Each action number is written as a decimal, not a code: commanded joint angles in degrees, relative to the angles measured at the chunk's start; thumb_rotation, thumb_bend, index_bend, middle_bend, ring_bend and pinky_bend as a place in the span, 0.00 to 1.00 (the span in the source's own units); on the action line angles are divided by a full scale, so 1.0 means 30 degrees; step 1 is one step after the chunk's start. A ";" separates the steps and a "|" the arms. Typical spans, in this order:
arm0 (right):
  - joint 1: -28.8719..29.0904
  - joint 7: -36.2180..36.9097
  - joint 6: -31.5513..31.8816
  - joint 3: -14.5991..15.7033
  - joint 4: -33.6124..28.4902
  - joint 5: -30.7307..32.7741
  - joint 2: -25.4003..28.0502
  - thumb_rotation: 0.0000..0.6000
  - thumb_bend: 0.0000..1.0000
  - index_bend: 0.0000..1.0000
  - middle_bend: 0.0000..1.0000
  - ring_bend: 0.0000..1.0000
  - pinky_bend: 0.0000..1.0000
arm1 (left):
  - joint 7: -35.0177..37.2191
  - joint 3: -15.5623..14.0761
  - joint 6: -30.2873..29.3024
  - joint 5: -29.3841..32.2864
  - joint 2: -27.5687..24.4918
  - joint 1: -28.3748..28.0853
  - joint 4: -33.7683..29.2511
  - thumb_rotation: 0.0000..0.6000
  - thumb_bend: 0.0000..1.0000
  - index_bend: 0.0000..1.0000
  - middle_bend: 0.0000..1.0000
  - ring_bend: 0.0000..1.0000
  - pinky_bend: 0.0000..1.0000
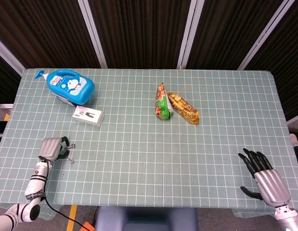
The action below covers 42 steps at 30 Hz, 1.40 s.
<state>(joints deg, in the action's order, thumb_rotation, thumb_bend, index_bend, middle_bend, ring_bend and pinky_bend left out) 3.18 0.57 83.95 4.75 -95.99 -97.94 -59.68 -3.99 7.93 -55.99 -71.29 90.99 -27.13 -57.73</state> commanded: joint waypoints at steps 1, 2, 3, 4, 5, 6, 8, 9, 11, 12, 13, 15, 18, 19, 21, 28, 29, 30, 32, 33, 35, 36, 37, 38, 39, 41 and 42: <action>-0.0006 0.0009 0.0010 0.0002 -0.0005 0.0001 0.0002 1.00 0.27 0.00 0.00 0.00 0.00 | -0.0143 -0.0006 -0.0075 0.0008 0.0065 -0.0024 0.0104 1.00 0.32 0.52 1.00 1.00 1.00; -0.0009 0.0018 0.0019 0.0004 -0.0012 -0.0002 0.0010 1.00 0.27 0.00 0.00 0.00 0.00 | -0.0208 -0.0010 -0.0076 0.0023 0.0073 -0.0033 0.0122 1.00 0.32 0.52 1.00 1.00 1.00; -0.0010 0.0023 0.0023 0.0003 -0.0013 -0.0002 0.0015 1.00 0.27 0.00 0.00 0.00 0.00 | -0.0268 -0.0013 -0.0079 0.0044 0.0080 -0.0036 0.0128 1.00 0.33 0.53 1.00 1.00 1.00; -0.0010 0.0027 0.0024 0.0003 -0.0007 0.0000 0.0014 1.00 0.27 0.00 0.00 0.00 0.00 | -0.0321 -0.0013 -0.0072 0.0078 0.0088 -0.0039 0.0134 1.00 0.33 0.53 1.00 1.00 1.00; -0.0009 0.0028 0.0027 0.0001 -0.0004 -0.0001 0.0010 1.00 0.27 0.00 0.00 0.00 0.00 | -0.0358 -0.0017 -0.0044 0.0110 0.0084 -0.0041 0.0128 1.00 0.34 0.54 1.00 1.00 1.00; -0.0008 0.0031 0.0031 -0.0003 -0.0005 -0.0001 0.0010 1.00 0.27 0.00 0.00 0.00 0.00 | -0.0395 -0.0017 -0.0025 0.0142 0.0078 -0.0041 0.0120 1.00 0.34 0.54 1.00 1.00 1.00; -0.0006 0.0028 0.0026 0.0002 -0.0005 -0.0007 0.0014 1.00 0.27 0.00 0.00 0.00 0.00 | -0.0460 -0.0016 0.0031 0.0224 0.0060 -0.0040 0.0095 1.00 0.36 0.55 1.00 1.00 1.00; -0.0004 0.0025 0.0024 0.0003 -0.0004 -0.0009 0.0015 1.00 0.27 0.00 0.00 0.00 0.00 | -0.0484 -0.0013 0.0045 0.0257 0.0045 -0.0037 0.0069 1.00 0.36 0.55 1.00 1.00 1.00; -0.0003 0.0025 0.0023 0.0002 -0.0004 -0.0008 0.0016 1.00 0.27 0.00 0.00 0.00 0.00 | -0.0504 -0.0011 0.0051 0.0275 0.0034 -0.0037 0.0050 1.00 0.36 0.55 1.00 1.00 1.00; -0.0002 0.0024 0.0021 0.0003 -0.0006 -0.0010 0.0015 1.00 0.27 0.00 0.00 0.00 0.00 | -0.0515 -0.0010 0.0049 0.0281 0.0030 -0.0037 0.0045 1.00 0.37 0.55 1.00 1.00 1.00; -0.0002 0.0024 0.0021 0.0003 -0.0006 -0.0010 0.0015 1.00 0.27 0.00 0.00 0.00 0.00 | -0.0515 -0.0010 0.0049 0.0281 0.0030 -0.0037 0.0045 1.00 0.37 0.55 1.00 1.00 1.00; 0.0000 0.0011 0.0003 0.0006 -0.0006 0.0001 0.0006 1.00 0.27 0.00 0.00 0.00 0.00 | -0.0558 0.0005 -0.0036 0.0282 0.0012 -0.0026 0.0021 1.00 0.39 0.55 1.00 1.00 1.00; 0.0001 -0.0042 -0.0013 0.0012 -0.0010 -0.0002 -0.0014 1.00 0.27 0.00 0.00 0.00 0.00 | -0.0591 0.0008 -0.0167 0.0260 -0.0104 0.0003 -0.0137 1.00 0.42 0.54 1.00 1.00 1.00; 0.0001 -0.0048 -0.0011 0.0012 -0.0009 -0.0003 -0.0019 1.00 0.27 0.00 0.00 0.00 0.00 | -0.0614 0.0004 -0.0222 0.0247 -0.0135 0.0015 -0.0175 1.00 0.42 0.54 1.00 1.00 1.00; -0.0003 -0.0051 -0.0006 0.0017 -0.0014 -0.0009 -0.0017 1.00 0.27 0.00 0.00 0.00 0.00 | -0.0609 -0.0003 -0.0326 0.0212 -0.0189 0.0044 -0.0266 1.00 0.43 0.54 1.00 1.00 1.00; 0.0021 -0.0068 -0.0065 0.0023 -0.0018 0.0006 -0.0027 1.00 0.27 0.00 0.00 0.00 0.00 | -0.0763 -0.0065 -0.0813 -0.0038 -0.0549 0.0136 -0.0929 1.00 0.44 0.54 1.00 1.00 1.00; 0.0021 -0.0073 -0.0062 0.0021 -0.0020 0.0006 -0.0028 1.00 0.27 0.00 0.00 0.00 0.00 | -0.0805 -0.0082 -0.0865 -0.0075 -0.0598 0.0142 -0.1036 1.00 0.44 0.53 1.00 1.00 1.00; 0.0021 -0.0073 -0.0060 0.0020 -0.0022 0.0007 -0.0029 1.00 0.27 0.00 0.00 0.00 0.00 | -0.0842 -0.0101 -0.0901 -0.0107 -0.0651 0.0148 -0.1154 1.00 0.43 0.53 1.00 1.00 1.00; 0.0023 -0.0068 -0.0069 0.0022 -0.0021 0.0015 -0.0025 1.00 0.27 0.00 0.00 0.00 0.00 | -0.0933 -0.0141 -0.0959 -0.0155 -0.0780 0.0160 -0.1444 1.00 0.43 0.53 1.00 1.00 1.00; 0.0025 -0.0062 -0.0068 0.0023 -0.0021 0.0010 -0.0022 1.00 0.27 0.00 0.00 0.00 0.00 | -0.1003 -0.0166 -0.0956 -0.0167 -0.0842 0.0158 -0.1558 1.00 0.43 0.53 1.00 1.00 1.00; 0.0023 -0.0049 -0.0048 0.0020 -0.0014 0.0000 -0.0018 1.00 0.27 0.00 0.00 0.00 0.00 | -0.1198 -0.0206 -0.0966 -0.0180 -0.0959 0.0145 -0.1790 1.00 0.42 0.53 1.00 1.00 1.00; 0.0023 -0.0037 -0.0043 0.0021 -0.0017 -0.0003 -0.0014 1.00 0.27 0.00 0.00 0.00 0.00 | -0.1324 -0.0232 -0.0961 -0.0177 -0.1003 0.0139 -0.1861 1.00 0.42 0.53 1.00 1.00 1.00; 0.0022 -0.0024 -0.0040 0.0025 -0.0020 -0.0008 -0.0005 1.00 0.27 0.00 0.00 0.00 0.00 | -0.1529 -0.0272 -0.0933 -0.0155 -0.1055 0.0127 -0.1941 1.00 0.42 0.53 1.00 1.00 1.00; 0.0023 -0.0013 -0.0037 0.0027 -0.0018 -0.0013 0.0002 1.00 0.27 0.00 0.00 0.00 0.00 | -0.1732 -0.0303 -0.0913 -0.0127 -0.1090 0.0116 -0.1988 1.00 0.42 0.53 1.00 1.00 1.00; 0.0026 -0.0005 -0.0045 0.0033 -0.0019 -0.0017 0.0005 1.00 0.27 0.00 0.00 0.00 0.00 | -0.2013 -0.0325 -0.0935 -0.0096 -0.1114 0.0105 -0.2007 1.00 0.42 0.52 1.00 1.00 1.00; 0.0029 0.0006 -0.0052 0.0046 -0.0023 -0.0035 0.0016 1.00 0.27 0.00 0.00 0.00 0.00 | -0.2999 -0.0349 -0.1208 -0.0015 -0.1133 0.0102 -0.2042 1.00 0.42 0.52 1.00 1.00 1.00; 0.0031 0.0002 -0.0054 0.0053 -0.0022 -0.0047 0.0020 1.00 0.27 0.00 0.00 0.00 0.00 | -0.3736 -0.0350 -0.1510 0.0026 -0.1132 0.0127 -0.2105 1.00 0.41 0.52 1.00 1.00 1.00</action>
<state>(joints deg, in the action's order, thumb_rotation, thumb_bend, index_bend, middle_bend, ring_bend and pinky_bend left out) 3.27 0.58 83.79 4.91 -96.06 -98.08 -59.62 -11.96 7.01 -59.31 -71.50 87.74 -26.78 -63.70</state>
